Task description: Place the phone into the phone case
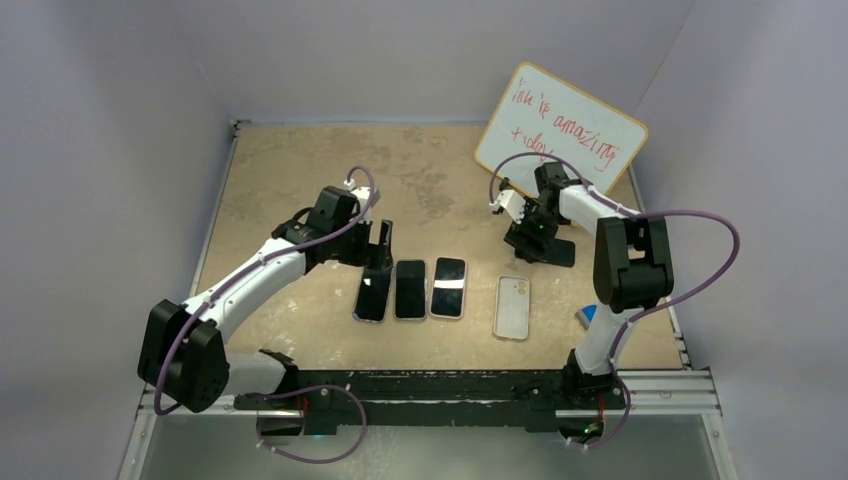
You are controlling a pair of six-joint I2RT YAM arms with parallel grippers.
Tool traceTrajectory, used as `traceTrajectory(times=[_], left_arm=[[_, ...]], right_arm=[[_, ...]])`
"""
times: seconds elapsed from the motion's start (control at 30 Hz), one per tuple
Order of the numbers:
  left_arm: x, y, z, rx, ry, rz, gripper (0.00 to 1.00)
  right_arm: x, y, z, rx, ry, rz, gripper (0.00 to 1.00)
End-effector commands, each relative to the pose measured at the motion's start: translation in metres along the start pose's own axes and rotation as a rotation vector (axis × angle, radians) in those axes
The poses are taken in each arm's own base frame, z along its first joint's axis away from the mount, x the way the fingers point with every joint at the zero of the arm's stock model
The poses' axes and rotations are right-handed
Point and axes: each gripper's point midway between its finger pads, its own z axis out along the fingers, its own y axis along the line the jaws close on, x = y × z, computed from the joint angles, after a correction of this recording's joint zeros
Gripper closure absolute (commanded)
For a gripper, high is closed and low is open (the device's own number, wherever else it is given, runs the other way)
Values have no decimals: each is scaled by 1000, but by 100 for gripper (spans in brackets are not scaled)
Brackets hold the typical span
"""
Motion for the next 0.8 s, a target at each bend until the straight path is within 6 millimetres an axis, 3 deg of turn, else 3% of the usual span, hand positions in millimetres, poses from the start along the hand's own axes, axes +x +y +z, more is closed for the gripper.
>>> traceTrajectory(times=[0.0, 0.13, 0.33, 0.43, 0.53, 0.63, 0.77], left_arm=[[-14, 0, 1, -4, -43, 20, 1], [-16, 1, 0, -11, -50, 21, 1], [-14, 0, -4, -5, -58, 21, 1], [-16, -2, -6, 4, -66, 22, 1], [-18, -4, -8, 13, -75, 23, 1], [-19, -4, -10, 14, -83, 24, 2], [-19, -5, -15, 13, -96, 23, 1]], right_arm=[[0, -5, 18, -27, -9, -16, 14], [-4, -10, 23, -31, -12, 12, 21], [-21, -16, 20, 33, -87, 112, 44], [-36, -29, 13, 99, -150, 222, 56], [-58, -42, 7, 127, -215, 373, 49], [-77, -39, 5, 82, -225, 480, 49], [-105, -29, 0, 138, -279, 443, 49]])
